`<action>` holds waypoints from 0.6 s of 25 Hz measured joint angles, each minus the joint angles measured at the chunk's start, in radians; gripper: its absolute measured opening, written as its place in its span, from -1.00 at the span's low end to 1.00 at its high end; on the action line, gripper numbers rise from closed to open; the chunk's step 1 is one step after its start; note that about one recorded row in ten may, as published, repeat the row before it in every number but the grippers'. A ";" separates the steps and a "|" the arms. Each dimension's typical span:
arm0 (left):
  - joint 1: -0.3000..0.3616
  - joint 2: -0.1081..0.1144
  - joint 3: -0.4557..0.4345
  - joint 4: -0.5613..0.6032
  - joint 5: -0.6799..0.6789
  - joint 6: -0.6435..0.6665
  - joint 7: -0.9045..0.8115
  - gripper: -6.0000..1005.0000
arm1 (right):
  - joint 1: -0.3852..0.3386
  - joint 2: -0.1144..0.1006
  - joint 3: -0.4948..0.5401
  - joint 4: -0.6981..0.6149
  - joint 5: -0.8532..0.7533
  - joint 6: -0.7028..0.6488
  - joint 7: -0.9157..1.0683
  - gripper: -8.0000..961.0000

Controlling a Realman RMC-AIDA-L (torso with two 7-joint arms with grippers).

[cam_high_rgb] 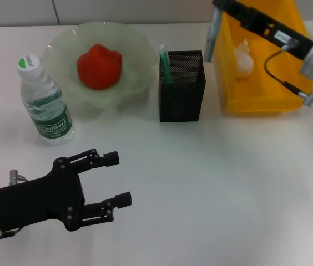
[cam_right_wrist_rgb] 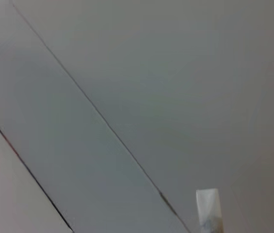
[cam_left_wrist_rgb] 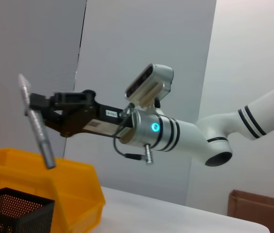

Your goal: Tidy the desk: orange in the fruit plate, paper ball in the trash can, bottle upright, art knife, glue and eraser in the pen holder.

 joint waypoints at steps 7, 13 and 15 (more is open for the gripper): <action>0.000 0.001 0.000 0.000 0.001 -0.007 0.010 0.56 | 0.083 0.002 -0.006 0.083 -0.001 0.052 -0.314 -0.70; -0.001 0.001 0.000 0.000 0.001 -0.012 0.010 0.56 | 0.091 0.003 -0.026 0.114 -0.001 0.076 -0.449 -0.69; -0.002 0.000 0.000 0.000 0.001 -0.014 0.010 0.56 | 0.093 0.003 -0.050 0.118 -0.001 0.093 -0.476 -0.69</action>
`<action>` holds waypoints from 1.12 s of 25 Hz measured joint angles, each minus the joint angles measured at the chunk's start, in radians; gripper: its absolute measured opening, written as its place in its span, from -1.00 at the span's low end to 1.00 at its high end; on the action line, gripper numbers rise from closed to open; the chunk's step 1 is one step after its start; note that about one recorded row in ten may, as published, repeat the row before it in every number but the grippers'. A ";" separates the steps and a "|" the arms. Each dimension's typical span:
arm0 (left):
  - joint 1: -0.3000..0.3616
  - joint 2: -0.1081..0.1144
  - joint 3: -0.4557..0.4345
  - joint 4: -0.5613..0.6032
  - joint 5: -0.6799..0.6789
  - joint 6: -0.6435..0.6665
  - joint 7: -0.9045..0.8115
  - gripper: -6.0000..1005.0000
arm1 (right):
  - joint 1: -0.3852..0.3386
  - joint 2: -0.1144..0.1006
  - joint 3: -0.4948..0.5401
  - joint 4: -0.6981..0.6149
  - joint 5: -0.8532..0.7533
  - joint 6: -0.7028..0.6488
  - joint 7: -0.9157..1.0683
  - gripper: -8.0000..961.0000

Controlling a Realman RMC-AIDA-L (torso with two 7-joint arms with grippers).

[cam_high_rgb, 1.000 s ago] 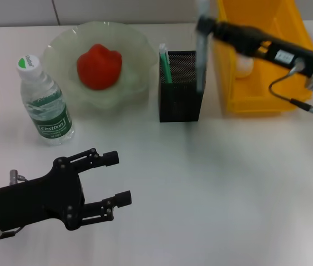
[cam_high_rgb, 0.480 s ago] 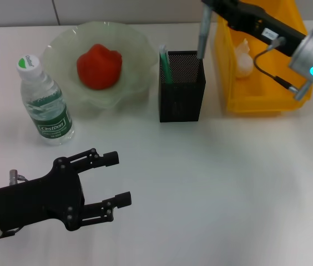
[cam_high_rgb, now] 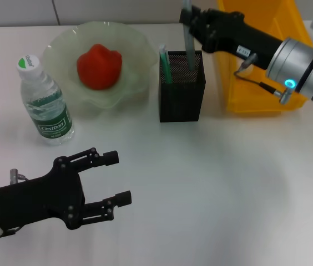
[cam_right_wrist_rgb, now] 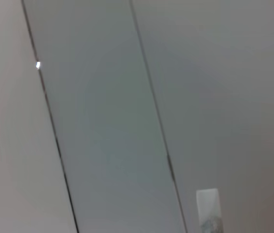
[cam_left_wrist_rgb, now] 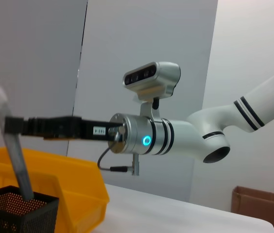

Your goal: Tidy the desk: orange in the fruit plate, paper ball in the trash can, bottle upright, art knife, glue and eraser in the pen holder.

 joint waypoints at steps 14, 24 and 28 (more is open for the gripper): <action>0.006 -0.001 0.000 0.000 -0.003 0.006 0.000 0.56 | -0.013 0.001 -0.066 -0.014 0.012 0.013 -0.012 -0.60; 0.008 0.001 0.000 0.000 0.000 0.003 -0.004 0.56 | -0.064 0.000 -0.064 -0.056 0.099 -0.040 0.039 0.34; 0.008 0.001 0.000 0.000 0.000 0.003 -0.007 0.56 | -0.114 -0.003 -0.070 -0.087 0.111 -0.144 0.061 0.63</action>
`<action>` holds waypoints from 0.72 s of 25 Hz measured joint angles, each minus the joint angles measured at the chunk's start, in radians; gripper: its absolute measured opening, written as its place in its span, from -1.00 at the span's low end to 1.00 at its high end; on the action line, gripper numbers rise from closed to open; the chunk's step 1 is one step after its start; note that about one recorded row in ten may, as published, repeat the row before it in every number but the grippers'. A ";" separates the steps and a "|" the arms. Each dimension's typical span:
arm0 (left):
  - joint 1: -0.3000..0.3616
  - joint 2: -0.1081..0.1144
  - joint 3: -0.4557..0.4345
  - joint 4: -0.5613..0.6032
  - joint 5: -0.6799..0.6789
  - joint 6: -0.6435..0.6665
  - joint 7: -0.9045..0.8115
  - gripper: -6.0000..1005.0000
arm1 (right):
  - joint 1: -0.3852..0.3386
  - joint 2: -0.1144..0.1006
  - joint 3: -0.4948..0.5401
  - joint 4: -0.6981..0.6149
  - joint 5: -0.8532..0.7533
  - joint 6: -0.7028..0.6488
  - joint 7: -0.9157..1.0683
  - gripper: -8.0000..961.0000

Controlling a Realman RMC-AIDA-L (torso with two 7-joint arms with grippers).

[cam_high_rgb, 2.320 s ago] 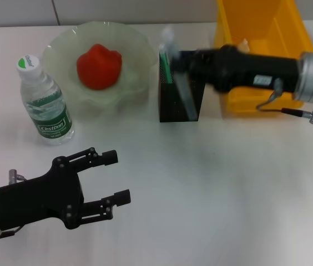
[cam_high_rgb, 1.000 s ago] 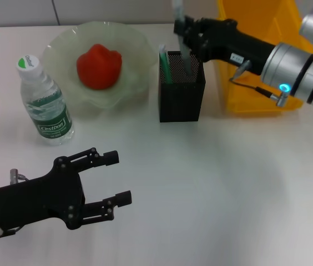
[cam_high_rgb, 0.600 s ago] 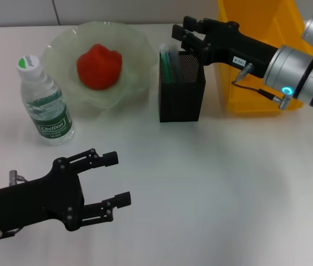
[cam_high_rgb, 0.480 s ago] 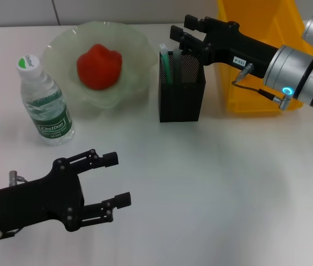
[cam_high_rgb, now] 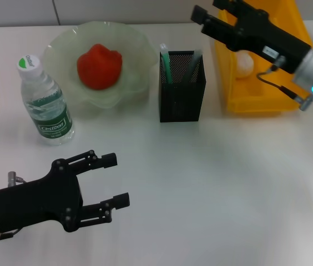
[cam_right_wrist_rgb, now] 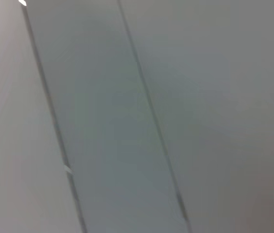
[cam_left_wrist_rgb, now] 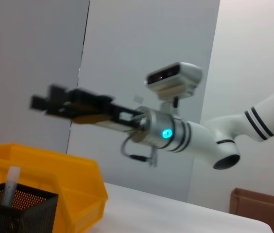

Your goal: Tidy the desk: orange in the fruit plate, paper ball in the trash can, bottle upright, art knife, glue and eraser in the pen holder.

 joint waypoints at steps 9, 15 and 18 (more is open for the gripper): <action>-0.015 0.012 0.000 0.020 0.015 0.006 -0.068 0.56 | -0.196 -0.025 -0.005 -0.195 -0.038 -0.336 0.169 0.70; -0.034 0.026 0.000 0.026 0.023 0.012 -0.099 0.56 | -0.233 -0.078 -0.004 -0.237 -0.156 -0.469 0.241 0.70; -0.046 0.036 0.005 0.037 0.025 0.019 -0.123 0.56 | -0.230 -0.106 0.000 -0.237 -0.267 -0.524 0.262 0.70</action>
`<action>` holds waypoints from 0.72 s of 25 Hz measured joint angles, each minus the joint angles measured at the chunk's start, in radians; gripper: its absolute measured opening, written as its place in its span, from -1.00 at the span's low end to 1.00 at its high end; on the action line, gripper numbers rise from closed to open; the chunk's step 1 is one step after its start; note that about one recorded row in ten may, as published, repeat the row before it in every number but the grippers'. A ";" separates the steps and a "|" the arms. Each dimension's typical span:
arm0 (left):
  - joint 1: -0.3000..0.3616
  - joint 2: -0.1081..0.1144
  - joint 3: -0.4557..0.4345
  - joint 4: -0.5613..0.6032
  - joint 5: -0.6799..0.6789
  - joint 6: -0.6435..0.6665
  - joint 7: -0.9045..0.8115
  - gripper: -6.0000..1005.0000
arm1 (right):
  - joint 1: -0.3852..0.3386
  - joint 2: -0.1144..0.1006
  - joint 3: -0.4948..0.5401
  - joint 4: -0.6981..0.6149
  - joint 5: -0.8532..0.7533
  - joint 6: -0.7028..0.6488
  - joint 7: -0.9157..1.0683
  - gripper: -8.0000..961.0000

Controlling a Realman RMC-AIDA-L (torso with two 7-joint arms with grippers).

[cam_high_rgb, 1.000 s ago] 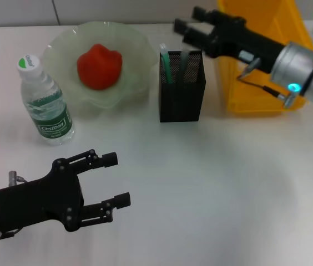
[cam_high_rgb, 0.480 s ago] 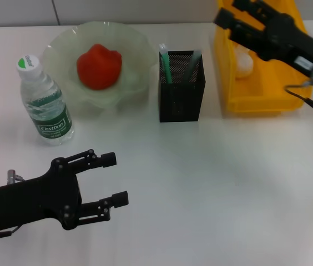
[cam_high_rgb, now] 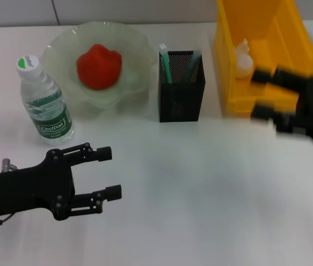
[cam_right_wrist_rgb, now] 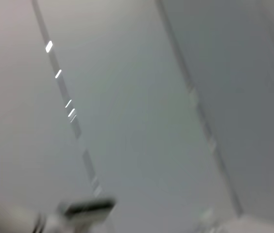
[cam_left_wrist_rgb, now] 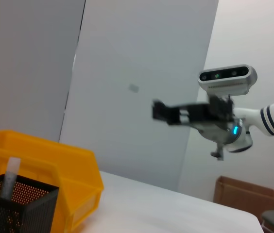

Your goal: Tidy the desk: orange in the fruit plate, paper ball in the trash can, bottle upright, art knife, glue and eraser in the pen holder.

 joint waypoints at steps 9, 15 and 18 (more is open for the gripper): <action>-0.028 0.012 0.056 0.046 0.003 0.007 -0.080 0.56 | 0.011 -0.009 -0.002 -0.014 -0.243 -0.010 -0.043 0.70; -0.040 0.017 0.093 0.081 0.010 0.015 -0.117 0.56 | 0.020 0.009 -0.005 -0.022 -0.362 0.007 -0.125 0.70; -0.043 0.019 0.096 0.096 0.023 0.028 -0.123 0.56 | 0.024 0.017 -0.006 -0.025 -0.399 0.027 -0.127 0.70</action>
